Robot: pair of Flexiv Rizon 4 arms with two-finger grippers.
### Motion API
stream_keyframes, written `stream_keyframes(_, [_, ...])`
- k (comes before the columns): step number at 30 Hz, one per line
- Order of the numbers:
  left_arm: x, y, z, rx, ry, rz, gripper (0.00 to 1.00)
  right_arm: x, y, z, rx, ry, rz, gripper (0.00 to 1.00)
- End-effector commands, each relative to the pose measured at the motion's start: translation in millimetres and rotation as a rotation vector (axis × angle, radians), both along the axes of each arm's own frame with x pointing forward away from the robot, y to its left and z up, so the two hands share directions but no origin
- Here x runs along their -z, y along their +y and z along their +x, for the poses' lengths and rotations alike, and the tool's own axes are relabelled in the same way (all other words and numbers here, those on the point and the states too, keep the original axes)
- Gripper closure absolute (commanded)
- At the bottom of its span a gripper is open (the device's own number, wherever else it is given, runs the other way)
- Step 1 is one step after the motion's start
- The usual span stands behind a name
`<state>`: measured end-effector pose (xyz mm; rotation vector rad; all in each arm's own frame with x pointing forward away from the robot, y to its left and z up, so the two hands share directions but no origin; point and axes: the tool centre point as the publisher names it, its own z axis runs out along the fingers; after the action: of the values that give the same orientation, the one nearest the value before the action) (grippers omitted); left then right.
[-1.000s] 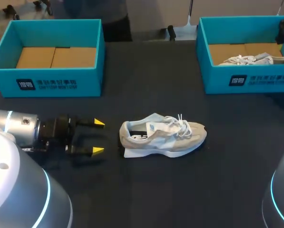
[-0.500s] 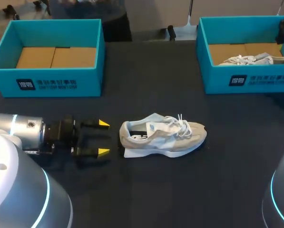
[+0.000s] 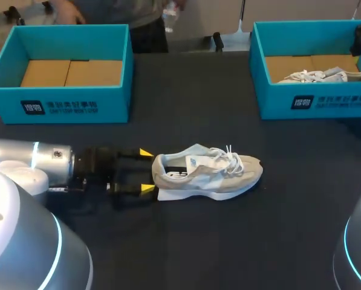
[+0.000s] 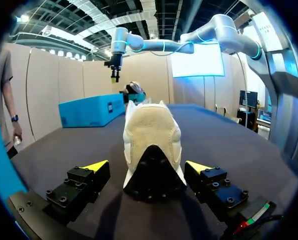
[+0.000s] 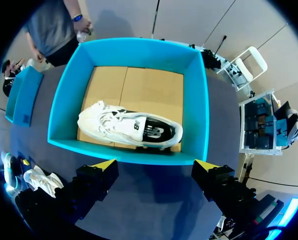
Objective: Take the shoe out of the shoebox, open the shoe tongue, remove and reinsert the insole, then place the shoe into the shoebox
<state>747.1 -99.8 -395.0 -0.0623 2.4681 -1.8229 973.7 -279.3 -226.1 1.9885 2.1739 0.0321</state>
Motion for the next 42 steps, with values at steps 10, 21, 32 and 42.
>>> stream_keyframes(10, [12.6, -18.4, -5.7, 0.009, 0.072, 0.040, 0.00, -0.2, 0.3, -0.1, 0.000, 0.000, 0.000, 0.00])
stream_keyframes(21, [23.6, -30.4, -6.4, 0.012, 0.085, 0.063, 0.00, -0.2, 0.3, -0.1, 0.000, 0.000, 0.000, 0.00])
stream_keyframes(32, [30.6, -44.5, -3.0, 0.014, 0.081, 0.078, 0.00, -0.2, 0.3, -0.1, 0.000, 0.000, 0.000, 0.00])
stream_keyframes(42, [34.4, -46.1, -3.5, 0.007, 0.084, 0.092, 0.72, -0.2, 0.3, -0.1, 0.000, 0.000, 0.000, 0.00])
